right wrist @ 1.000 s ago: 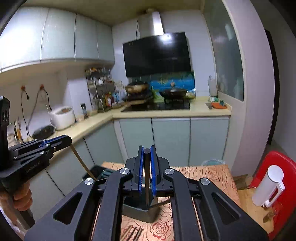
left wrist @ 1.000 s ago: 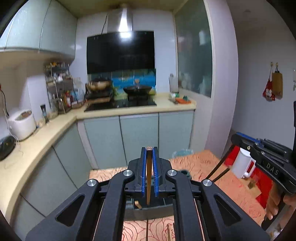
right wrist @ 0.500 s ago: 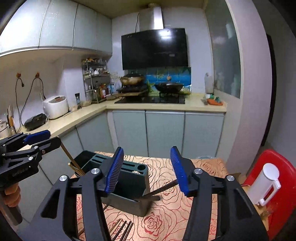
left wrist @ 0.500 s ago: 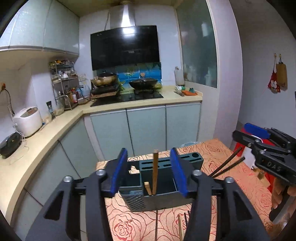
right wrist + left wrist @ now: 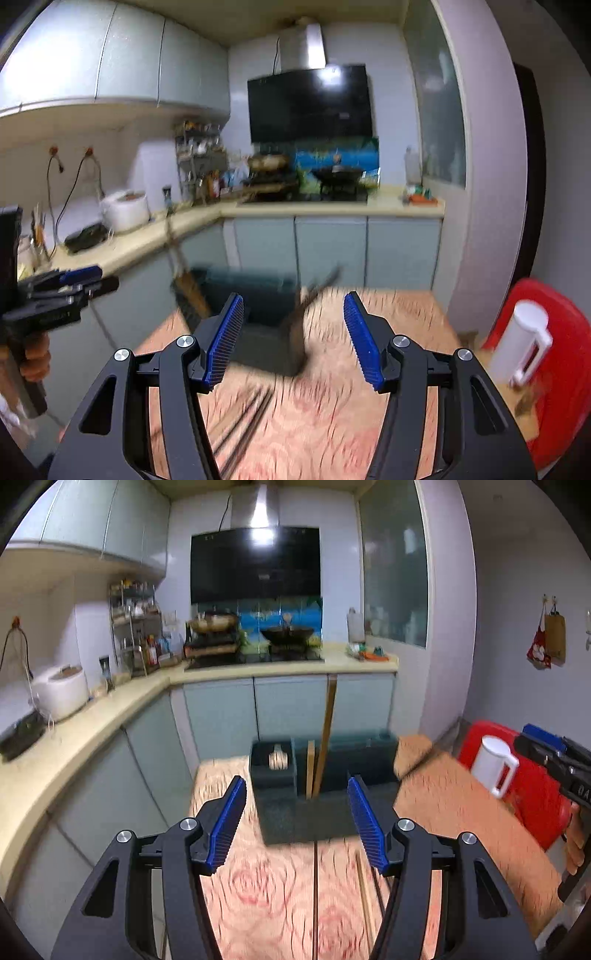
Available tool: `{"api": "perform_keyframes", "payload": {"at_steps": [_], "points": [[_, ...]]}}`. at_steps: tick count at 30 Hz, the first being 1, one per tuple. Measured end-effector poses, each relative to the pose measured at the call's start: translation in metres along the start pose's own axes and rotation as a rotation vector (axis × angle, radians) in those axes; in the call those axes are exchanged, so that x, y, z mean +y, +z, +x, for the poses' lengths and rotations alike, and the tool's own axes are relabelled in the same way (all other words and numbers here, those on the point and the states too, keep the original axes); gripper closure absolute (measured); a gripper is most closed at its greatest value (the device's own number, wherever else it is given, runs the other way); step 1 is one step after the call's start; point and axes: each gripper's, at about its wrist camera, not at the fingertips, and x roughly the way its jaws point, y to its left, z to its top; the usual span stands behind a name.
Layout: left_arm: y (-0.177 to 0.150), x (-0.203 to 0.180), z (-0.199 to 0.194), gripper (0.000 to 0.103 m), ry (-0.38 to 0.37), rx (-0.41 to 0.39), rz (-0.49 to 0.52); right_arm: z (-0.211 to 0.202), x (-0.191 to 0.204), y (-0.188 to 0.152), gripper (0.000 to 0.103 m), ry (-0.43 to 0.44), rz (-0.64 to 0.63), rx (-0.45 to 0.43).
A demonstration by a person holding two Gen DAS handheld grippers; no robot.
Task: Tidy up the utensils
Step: 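Open both tools to release the chopsticks and withdraw, then grasp a brown chopstick with the left tool while the right tool grasps a dark chopstick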
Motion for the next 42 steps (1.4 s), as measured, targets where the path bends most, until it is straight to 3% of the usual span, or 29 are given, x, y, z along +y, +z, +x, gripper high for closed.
{"api": "perform_keyframes", "payload": {"at_steps": [8,14,18,26,34,38,42], "points": [[-0.098,-0.003,-0.001,0.047,0.034,0.112,0.055,0.005,0.024,-0.12,0.048,0.02,-0.013,0.244],[-0.156,0.0,0.003,0.047,0.013,0.228,0.042,0.0,0.056,-0.173,0.048,0.073,-0.084,0.356],[-0.174,0.003,0.006,0.047,-0.004,0.276,0.031,-0.007,0.075,-0.188,0.048,0.119,-0.141,0.39],[-0.195,-0.007,0.018,0.048,-0.003,0.343,0.058,-0.005,0.093,-0.204,0.048,0.087,-0.229,0.406],[-0.201,-0.01,0.024,0.048,0.002,0.363,0.066,-0.001,0.061,-0.199,0.057,-0.033,-0.149,0.402],[-0.201,-0.015,0.025,0.048,-0.011,0.356,0.077,-0.004,0.056,-0.199,0.059,0.02,-0.104,0.391],[-0.201,-0.019,0.026,0.06,-0.034,0.35,0.076,0.003,0.066,-0.201,0.063,0.045,-0.122,0.395]]}}
